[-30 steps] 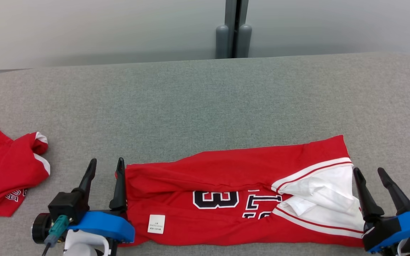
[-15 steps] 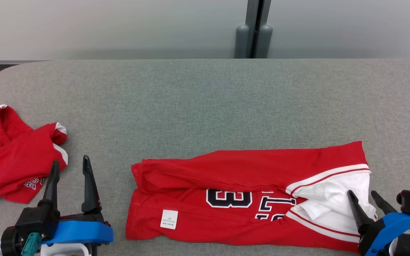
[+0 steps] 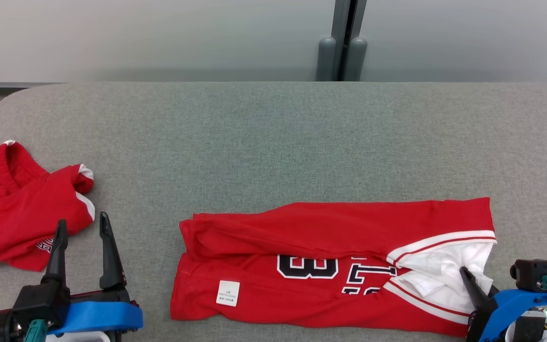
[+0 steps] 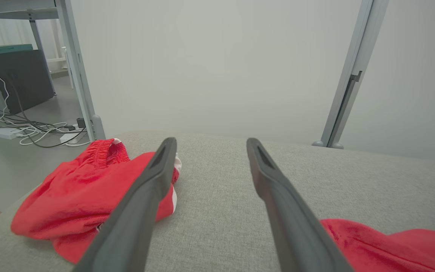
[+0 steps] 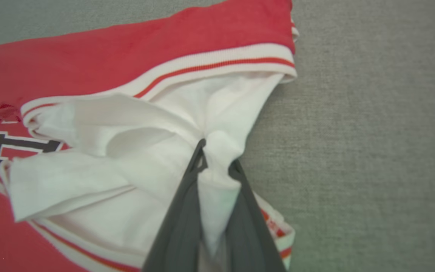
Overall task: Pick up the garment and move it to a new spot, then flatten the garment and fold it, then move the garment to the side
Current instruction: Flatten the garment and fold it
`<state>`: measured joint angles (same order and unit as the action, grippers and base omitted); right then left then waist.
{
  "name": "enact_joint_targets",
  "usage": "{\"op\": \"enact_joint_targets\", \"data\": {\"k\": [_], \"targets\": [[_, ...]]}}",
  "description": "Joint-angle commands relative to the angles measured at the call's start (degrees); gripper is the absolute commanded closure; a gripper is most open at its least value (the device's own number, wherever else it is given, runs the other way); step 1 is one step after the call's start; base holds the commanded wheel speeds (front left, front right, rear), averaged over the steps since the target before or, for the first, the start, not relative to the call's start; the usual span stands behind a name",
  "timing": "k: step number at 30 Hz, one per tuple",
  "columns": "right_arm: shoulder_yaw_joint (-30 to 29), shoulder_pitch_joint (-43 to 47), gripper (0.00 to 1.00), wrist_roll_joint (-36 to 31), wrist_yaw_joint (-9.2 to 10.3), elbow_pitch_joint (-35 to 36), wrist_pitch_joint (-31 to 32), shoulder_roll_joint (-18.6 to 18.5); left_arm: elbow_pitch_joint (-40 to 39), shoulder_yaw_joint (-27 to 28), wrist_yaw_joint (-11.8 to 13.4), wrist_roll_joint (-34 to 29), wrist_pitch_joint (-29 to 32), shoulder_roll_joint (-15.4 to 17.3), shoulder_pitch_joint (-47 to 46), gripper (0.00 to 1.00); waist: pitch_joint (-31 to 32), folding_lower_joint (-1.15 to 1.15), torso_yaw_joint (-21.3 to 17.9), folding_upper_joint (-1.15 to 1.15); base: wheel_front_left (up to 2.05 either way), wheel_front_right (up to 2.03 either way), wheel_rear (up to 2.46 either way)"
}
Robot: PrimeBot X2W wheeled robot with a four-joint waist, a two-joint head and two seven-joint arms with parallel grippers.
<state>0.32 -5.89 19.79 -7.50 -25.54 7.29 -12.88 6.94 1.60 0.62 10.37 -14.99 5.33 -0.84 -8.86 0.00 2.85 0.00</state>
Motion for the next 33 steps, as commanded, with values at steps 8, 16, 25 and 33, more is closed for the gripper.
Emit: {"op": "enact_joint_targets", "data": {"k": [8, 16, 25, 33], "targets": [[-7.01, 0.22, 1.00, 1.34, 0.05, -0.87, -2.55, -4.04, -0.61, 2.51, -1.18, -2.17, -0.26, -0.95, 1.75, 0.00, 1.47, 0.00, -1.53, 0.00, 0.00, 0.00, 0.00], [-9.28, 2.23, 1.00, 0.82, 0.00, 6.32, -0.91, -4.50, -0.45, 4.53, -2.18, -3.43, -0.27, -1.77, 2.67, 0.00, 2.98, 0.00, -3.28, 0.00, 0.00, 0.00, 0.00], [0.01, 3.96, 1.00, 0.55, 0.00, 20.38, 2.99, -0.74, 0.02, 4.82, -2.96, -3.94, -0.27, -2.16, 3.18, 0.00, 4.15, 0.00, -3.97, 0.00, 0.00, 0.00, 0.00], [9.12, 0.01, 1.00, 0.77, 0.00, 24.54, 5.42, 1.03, 0.61, 4.22, -3.47, -4.38, -0.27, -2.33, 1.67, 0.00, 3.83, 0.00, -2.68, 0.00, 0.00, 0.00, 0.00]]}}
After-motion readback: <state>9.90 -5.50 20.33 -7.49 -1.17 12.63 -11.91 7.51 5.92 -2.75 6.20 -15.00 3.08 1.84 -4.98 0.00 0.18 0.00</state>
